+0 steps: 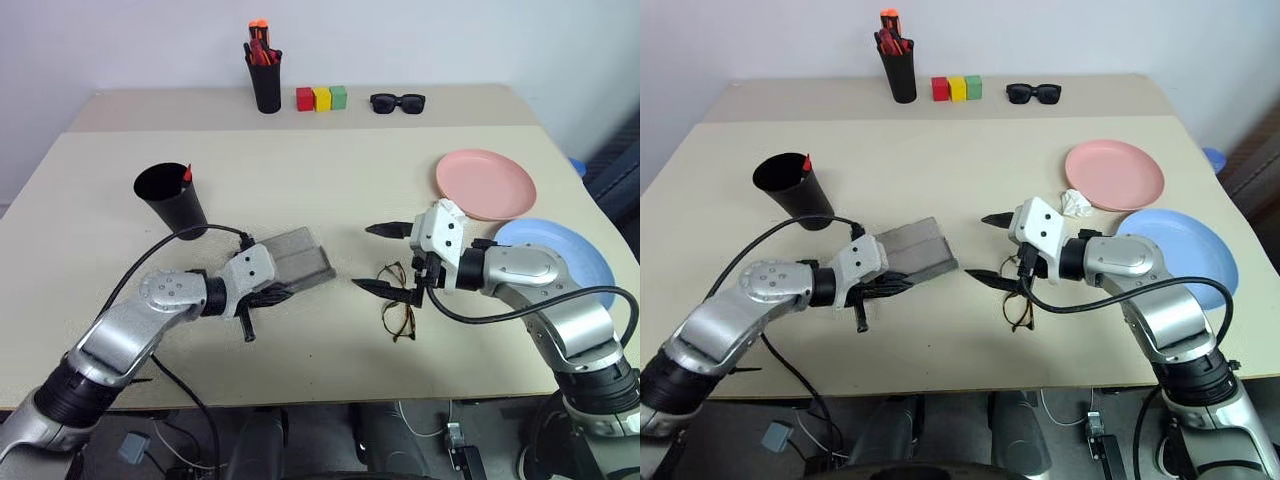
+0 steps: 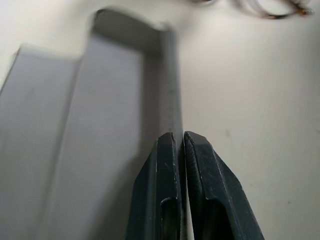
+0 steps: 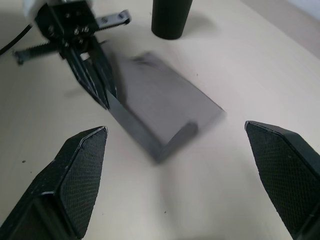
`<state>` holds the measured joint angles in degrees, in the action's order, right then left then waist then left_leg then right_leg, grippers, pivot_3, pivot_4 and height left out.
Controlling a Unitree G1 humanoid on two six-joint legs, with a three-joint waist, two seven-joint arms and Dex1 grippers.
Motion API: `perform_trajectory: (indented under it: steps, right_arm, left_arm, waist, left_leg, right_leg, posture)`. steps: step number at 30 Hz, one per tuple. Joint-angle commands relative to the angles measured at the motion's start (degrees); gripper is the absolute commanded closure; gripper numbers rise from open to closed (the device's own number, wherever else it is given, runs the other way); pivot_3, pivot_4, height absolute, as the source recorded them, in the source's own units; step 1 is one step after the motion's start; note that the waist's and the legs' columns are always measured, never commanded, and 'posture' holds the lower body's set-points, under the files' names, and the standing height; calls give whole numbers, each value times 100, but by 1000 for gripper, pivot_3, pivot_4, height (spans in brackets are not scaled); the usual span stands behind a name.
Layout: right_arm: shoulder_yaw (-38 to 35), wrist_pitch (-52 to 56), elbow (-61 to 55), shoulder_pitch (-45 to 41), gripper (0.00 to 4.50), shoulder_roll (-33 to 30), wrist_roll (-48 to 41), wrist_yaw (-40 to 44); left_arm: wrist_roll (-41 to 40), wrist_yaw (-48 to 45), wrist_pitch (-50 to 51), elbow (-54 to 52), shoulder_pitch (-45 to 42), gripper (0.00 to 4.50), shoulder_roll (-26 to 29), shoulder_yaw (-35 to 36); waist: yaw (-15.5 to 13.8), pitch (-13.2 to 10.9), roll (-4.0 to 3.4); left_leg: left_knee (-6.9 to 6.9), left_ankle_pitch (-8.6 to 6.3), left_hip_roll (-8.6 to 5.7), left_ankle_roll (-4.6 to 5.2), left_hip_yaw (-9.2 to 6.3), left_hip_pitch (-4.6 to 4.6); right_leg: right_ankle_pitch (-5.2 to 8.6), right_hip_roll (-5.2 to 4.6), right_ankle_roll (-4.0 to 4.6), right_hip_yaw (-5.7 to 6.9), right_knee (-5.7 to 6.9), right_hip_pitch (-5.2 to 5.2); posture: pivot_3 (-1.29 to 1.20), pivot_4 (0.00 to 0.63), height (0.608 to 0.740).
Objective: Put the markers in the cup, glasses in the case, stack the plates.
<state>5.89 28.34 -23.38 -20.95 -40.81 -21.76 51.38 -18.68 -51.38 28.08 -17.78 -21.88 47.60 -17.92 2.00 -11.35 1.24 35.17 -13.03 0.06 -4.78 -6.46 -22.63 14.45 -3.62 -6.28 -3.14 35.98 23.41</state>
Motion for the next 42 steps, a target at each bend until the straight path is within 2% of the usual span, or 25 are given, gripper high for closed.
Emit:
perform_trajectory:
  steps: [1, 4, 7, 12, 17, 21, 24, 28, 30, 33, 40, 42]
  right_arm:
    - [-235, -10, -232, 26, 0, -89, -10, -69]
    - [-325, 63, -285, 130, 0, -207, -12, -76]
    - [-447, 186, -320, 240, 0, -353, -27, -81]
    - [-1069, 1408, -425, 474, 0, -531, -566, -421]
    - [-1620, 2436, -706, 877, 0, -669, -1234, -569]
    - [-1946, 3617, -514, 829, 0, -353, -1883, -1043]
    - [-2054, 4195, -388, 756, 0, -117, -2155, -1361]
    - [-2248, 4788, -160, 634, 0, 234, -2466, -1724]
    - [-2270, 4955, -112, 616, 0, 323, -2577, -1786]
    - [-2356, 5210, 30, 509, 0, 493, -2735, -1907]
    - [-2307, 5405, 289, 440, 0, 727, -2776, -2135]
    - [-2270, 5412, 304, 457, 527, 736, -2760, -2173]
  left_arm:
    - [450, -750, -955, 517, -423, 4252, 11, -168]
    - [844, -1326, -1796, 1182, -804, 4252, -74, -389]
    - [841, -1767, -1959, 1579, -1015, 4252, -227, -438]
    - [928, -1857, -2054, 1902, -1127, 1924, -440, -247]
    - [523, -1601, -1510, 1738, -1055, 1924, -573, 382]
    - [304, -1191, -1427, 1333, -646, 1924, -500, 1096]
    - [-57, -836, -1204, 827, -38, 1924, -558, 1728]
    - [-523, -687, -1584, -131, 1317, 1924, -769, 2435]
    - [-451, -560, -1702, -524, 2023, 1924, -817, 2565]
    - [-664, -448, -1688, -792, 2587, 1924, -962, 2681]
    - [-648, -6, -1663, -910, 2928, 1924, -1145, 2782]
    - [-657, 87, -1641, -896, 2973, 1884, -1165, 2811]
  waist:
    - [2, 0, 0]
    - [1, 0, 0]
    - [6, 0, 0]
    - [10, 0, 0]
    - [25, 0, 0]
    - [61, 0, 0]
    - [56, 0, -1]
    - [37, 1, 0]
    - [33, 1, 0]
    - [-10, 1, -1]
    - [-82, 3, -4]
    - [-89, 3, -4]
  left_leg:
    - [1, 0, 0, 0, 0, 0]
    - [-1, 0, 0, 0, 0, 0]
    - [1, 0, 0, 0, 0, -1]
    - [3, 0, 0, 1, 0, -1]
    - [5, -1, 0, 3, -4, 0]
    - [4, -1, 1, 3, -4, 3]
    - [2, -1, 4, 4, -4, 10]
    - [1, -2, 4, 5, -1, 7]
    - [3, -2, 4, 5, -1, 6]
    - [6, -2, 4, 5, 0, 10]
    - [11, -2, 4, 5, 5, 10]
    - [6, -2, 4, 5, 5, 10]
  right_leg:
    - [0, 0, -1, 0, 0, 0]
    - [0, 2, -1, 0, 1, 0]
    - [0, 1, -2, 0, 2, 0]
    - [-1, 2, -3, 0, 5, 0]
    - [-4, 3, -13, 0, 13, 0]
    - [-10, 2, -23, -1, 14, 0]
    - [-10, 3, -23, 0, 17, -3]
    - [-10, 1, -23, -1, 12, -4]
    - [-4, 0, -11, -1, 11, -5]
    - [0, 2, -2, -3, 11, -7]
    - [0, 2, 0, -3, 6, -9]
    - [0, 3, 0, -3, 6, -7]
  posture:
    - [0, 150, 740]
    - [0, 150, 740]
    - [0, 150, 740]
    - [0, 150, 740]
    - [0, 150, 740]
    - [0, 150, 740]
    - [0, 150, 740]
    - [0, 150, 740]
    - [0, 150, 740]
    - [0, 150, 740]
    - [0, 150, 740]
    - [0, 150, 740]
